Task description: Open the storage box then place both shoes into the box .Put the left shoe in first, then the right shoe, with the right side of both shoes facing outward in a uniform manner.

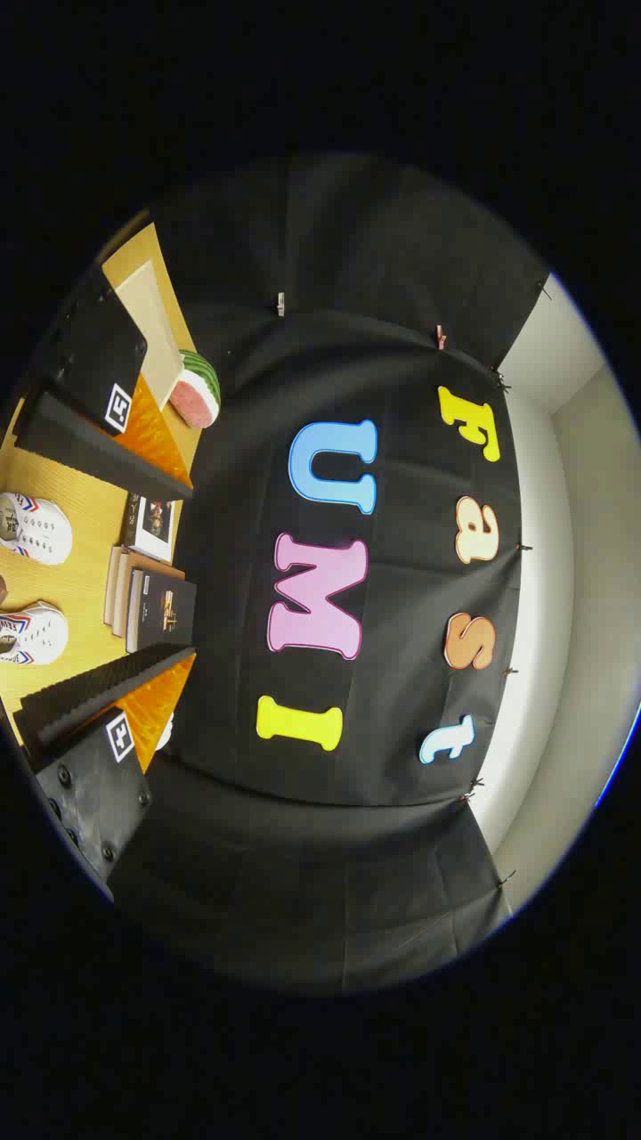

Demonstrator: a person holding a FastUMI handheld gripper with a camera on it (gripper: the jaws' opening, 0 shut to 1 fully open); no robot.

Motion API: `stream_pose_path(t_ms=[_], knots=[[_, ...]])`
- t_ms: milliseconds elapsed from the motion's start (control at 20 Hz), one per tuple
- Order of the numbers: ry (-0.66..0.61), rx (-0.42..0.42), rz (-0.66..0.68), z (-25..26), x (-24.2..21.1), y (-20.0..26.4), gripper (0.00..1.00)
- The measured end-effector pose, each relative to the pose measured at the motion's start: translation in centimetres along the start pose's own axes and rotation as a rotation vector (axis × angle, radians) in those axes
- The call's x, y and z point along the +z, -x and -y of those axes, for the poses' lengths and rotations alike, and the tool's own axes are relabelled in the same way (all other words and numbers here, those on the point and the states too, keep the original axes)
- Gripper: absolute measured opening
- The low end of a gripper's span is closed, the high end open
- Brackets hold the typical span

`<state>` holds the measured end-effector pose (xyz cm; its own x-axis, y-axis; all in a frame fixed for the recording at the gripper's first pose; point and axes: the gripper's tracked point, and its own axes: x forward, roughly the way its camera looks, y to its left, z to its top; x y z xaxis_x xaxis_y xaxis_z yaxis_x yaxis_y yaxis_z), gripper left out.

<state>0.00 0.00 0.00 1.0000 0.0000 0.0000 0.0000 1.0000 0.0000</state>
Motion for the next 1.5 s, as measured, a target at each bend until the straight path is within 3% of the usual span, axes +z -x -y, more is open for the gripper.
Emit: stream_pose_path(t_ms=[1000,1500], knots=[[0.001,-0.053,-0.085,0.8,-2.9,-2.0,0.97],[-0.094,-0.037,-0.214,0.6,-6.5,-3.4,0.97]])
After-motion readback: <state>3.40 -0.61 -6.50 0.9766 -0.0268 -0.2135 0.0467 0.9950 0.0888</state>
